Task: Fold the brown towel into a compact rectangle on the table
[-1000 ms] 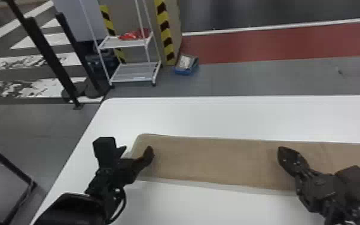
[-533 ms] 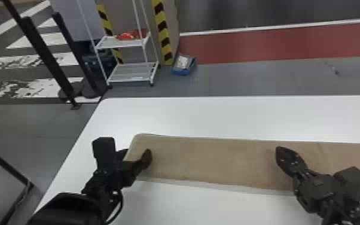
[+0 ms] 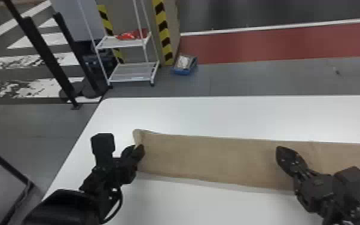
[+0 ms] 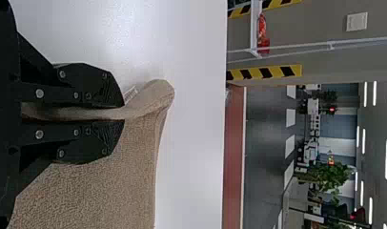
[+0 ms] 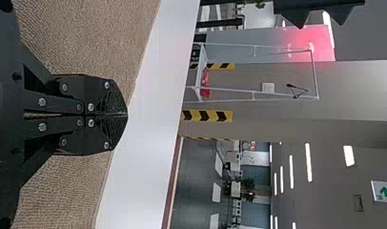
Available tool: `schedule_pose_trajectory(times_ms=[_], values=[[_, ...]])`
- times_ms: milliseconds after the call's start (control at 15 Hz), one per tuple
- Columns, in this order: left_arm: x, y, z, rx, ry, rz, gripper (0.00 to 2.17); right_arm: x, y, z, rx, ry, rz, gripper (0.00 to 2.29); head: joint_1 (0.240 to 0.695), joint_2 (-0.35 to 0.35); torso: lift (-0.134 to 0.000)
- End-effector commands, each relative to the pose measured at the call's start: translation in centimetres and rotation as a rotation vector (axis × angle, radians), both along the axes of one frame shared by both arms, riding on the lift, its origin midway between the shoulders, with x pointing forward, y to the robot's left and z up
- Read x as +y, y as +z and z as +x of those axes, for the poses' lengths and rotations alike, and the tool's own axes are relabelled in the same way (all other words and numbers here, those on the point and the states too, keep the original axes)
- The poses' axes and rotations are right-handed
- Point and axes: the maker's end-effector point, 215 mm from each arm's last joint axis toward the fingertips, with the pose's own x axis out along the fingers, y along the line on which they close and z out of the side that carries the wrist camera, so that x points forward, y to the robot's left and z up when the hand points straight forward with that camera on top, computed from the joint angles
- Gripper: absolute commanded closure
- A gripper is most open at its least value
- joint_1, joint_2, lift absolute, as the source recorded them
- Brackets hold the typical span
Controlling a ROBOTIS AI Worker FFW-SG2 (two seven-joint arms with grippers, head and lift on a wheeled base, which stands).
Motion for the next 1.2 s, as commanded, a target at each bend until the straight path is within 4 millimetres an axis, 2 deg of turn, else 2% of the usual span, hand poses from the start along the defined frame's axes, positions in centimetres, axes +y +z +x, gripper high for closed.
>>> schedule_pose_trajectory(times_ms=[0,67,400,467,867,1133], values=[[-0.5,1.2,-0.1,-0.008,-0.008,0.0,1.09,0.0,-0.1,0.1,0.005,0.0,-0.002,1.71,0.695,0.222,-0.125],[-0.8,1.8,-0.3,0.007,-0.012,-0.009,1.09,0.1,-0.4,0.1,0.014,0.001,-0.005,1.71,0.695,0.22,-0.125],[-4.8,7.1,0.2,-0.034,-0.077,-0.045,1.09,0.9,-1.6,-0.2,0.052,0.018,-0.009,1.71,0.695,0.199,-0.125],[-5.7,7.9,0.3,-0.034,-0.093,-0.05,1.09,0.8,-2.4,-0.3,0.081,0.016,-0.012,1.71,0.695,0.195,-0.125],[-11.0,9.0,0.9,0.015,-0.175,-0.065,1.09,0.6,-2.4,-0.3,0.089,0.012,-0.005,1.71,0.695,0.143,-0.125],[-16.2,12.1,1.7,-0.019,-0.235,-0.12,1.09,0.6,-2.2,-0.2,0.086,0.015,-0.002,1.71,0.695,0.09,-0.125]])
